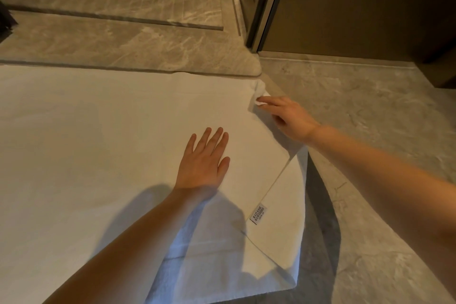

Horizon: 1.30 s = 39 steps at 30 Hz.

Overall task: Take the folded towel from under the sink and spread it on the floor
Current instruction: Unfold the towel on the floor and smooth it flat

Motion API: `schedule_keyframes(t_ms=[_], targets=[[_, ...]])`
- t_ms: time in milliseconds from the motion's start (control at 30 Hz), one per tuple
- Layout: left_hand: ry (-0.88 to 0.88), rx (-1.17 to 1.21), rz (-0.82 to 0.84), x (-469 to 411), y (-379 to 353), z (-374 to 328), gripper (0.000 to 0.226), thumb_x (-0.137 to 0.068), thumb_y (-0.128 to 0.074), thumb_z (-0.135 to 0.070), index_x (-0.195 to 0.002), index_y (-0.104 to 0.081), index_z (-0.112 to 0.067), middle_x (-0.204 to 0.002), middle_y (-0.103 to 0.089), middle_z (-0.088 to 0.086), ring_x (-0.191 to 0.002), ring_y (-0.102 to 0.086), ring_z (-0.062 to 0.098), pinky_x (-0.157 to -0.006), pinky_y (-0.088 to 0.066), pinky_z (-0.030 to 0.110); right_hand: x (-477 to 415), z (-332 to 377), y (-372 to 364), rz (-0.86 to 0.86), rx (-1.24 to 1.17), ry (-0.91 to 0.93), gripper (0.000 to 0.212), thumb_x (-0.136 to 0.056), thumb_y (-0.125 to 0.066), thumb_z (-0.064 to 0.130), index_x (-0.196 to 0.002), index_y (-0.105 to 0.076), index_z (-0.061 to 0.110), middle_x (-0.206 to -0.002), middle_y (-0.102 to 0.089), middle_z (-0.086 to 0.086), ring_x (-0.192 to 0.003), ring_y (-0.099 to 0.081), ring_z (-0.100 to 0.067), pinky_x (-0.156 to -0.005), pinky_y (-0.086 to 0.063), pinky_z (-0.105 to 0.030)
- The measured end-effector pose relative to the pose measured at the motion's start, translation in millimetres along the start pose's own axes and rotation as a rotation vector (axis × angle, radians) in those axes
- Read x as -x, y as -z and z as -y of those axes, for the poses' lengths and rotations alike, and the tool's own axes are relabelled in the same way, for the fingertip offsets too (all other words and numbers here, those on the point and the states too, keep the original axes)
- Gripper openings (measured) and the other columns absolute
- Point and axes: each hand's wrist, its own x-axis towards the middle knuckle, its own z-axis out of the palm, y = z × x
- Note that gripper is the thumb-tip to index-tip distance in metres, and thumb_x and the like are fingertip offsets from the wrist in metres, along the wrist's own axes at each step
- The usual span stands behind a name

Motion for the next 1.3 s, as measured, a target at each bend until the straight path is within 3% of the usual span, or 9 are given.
schedule_keyframes(t_ms=[200,333,433,533,667,867,1000,1167,1300], targets=[[-0.001,-0.005,-0.005,0,1,-1,0.063,-0.097,-0.016,-0.045,-0.155,-0.023,-0.021,-0.162,-0.021,-0.002,-0.150,-0.014,0.021,-0.121,-0.006,0.044,4,16,-3,0.111,0.248,0.433,0.034,-0.096,-0.053,0.014,-0.128,-0.063,0.011,-0.143,-0.053,-0.002,-0.124,-0.053,-0.026,-0.104,-0.041,-0.042],[0.002,0.006,-0.006,0,0,0,0.062,-0.098,-0.020,-0.044,-0.155,-0.021,-0.022,-0.163,-0.019,-0.003,-0.151,-0.011,0.020,-0.122,-0.004,0.044,11,24,-5,0.026,0.198,0.466,0.029,-0.097,-0.054,0.013,-0.121,-0.067,0.003,-0.134,-0.060,-0.010,-0.116,-0.059,-0.031,-0.101,-0.046,-0.041],[0.003,0.011,-0.010,1,0,0,0.061,-0.098,-0.020,-0.044,-0.155,-0.021,-0.022,-0.163,-0.018,-0.003,-0.151,-0.011,0.020,-0.122,-0.004,0.044,14,31,-3,0.015,0.040,0.268,0.025,-0.095,-0.053,0.014,-0.111,-0.070,0.004,-0.126,-0.064,-0.014,-0.112,-0.060,-0.032,-0.097,-0.048,-0.041],[0.000,0.017,-0.017,1,0,-1,0.061,-0.098,-0.022,-0.043,-0.155,-0.022,-0.022,-0.163,-0.019,-0.003,-0.151,-0.012,0.021,-0.122,-0.004,0.044,5,54,-9,-0.077,-0.384,-0.160,0.019,-0.093,-0.050,0.017,-0.085,-0.062,0.005,-0.089,-0.069,-0.013,-0.083,-0.064,-0.028,-0.076,-0.053,-0.045],[0.005,0.012,-0.010,1,-1,-1,0.059,-0.100,-0.024,-0.043,-0.156,-0.018,-0.023,-0.164,-0.017,-0.003,-0.151,-0.010,0.020,-0.121,-0.002,0.043,-35,72,-16,-0.216,-0.650,-0.694,0.023,-0.094,-0.055,0.029,-0.093,-0.051,0.006,-0.086,-0.063,-0.012,-0.078,-0.059,-0.025,-0.065,-0.044,-0.035],[0.009,0.003,0.004,0,1,-2,0.059,-0.101,-0.025,-0.043,-0.156,-0.017,-0.023,-0.164,-0.013,-0.005,-0.151,-0.006,0.019,-0.121,0.001,0.043,-76,72,-21,-0.175,-0.610,-0.925,0.031,-0.084,-0.066,0.024,-0.065,-0.043,0.015,-0.067,-0.049,-0.002,-0.075,-0.054,-0.021,-0.059,-0.038,-0.029],[0.015,0.002,0.012,0,1,-1,0.059,-0.101,-0.024,-0.043,-0.156,-0.013,-0.024,-0.165,-0.009,-0.007,-0.151,-0.003,0.017,-0.121,0.001,0.042,-82,68,-8,-0.372,-0.733,-1.050,0.030,-0.083,-0.066,0.014,-0.065,-0.043,0.019,-0.067,-0.047,0.004,-0.070,-0.053,-0.016,-0.058,-0.044,-0.030],[0.012,0.005,0.009,0,-1,-1,0.060,-0.101,-0.023,-0.043,-0.156,-0.013,-0.024,-0.165,-0.009,-0.006,-0.151,-0.003,0.017,-0.122,0.000,0.043,-80,46,43,-0.470,-0.504,-0.853,0.032,-0.083,-0.054,-0.005,-0.065,-0.055,0.021,-0.073,-0.056,0.003,-0.074,-0.060,-0.017,-0.053,-0.048,-0.023],[0.008,0.014,-0.009,1,-2,0,0.060,-0.100,-0.023,-0.043,-0.156,-0.016,-0.024,-0.164,-0.013,-0.005,-0.151,-0.006,0.018,-0.122,-0.001,0.043,-51,49,63,-0.537,-0.194,-0.364,0.015,-0.087,-0.057,0.001,-0.085,-0.063,0.015,-0.098,-0.050,-0.001,-0.080,-0.046,-0.008,-0.068,-0.041,-0.014]])
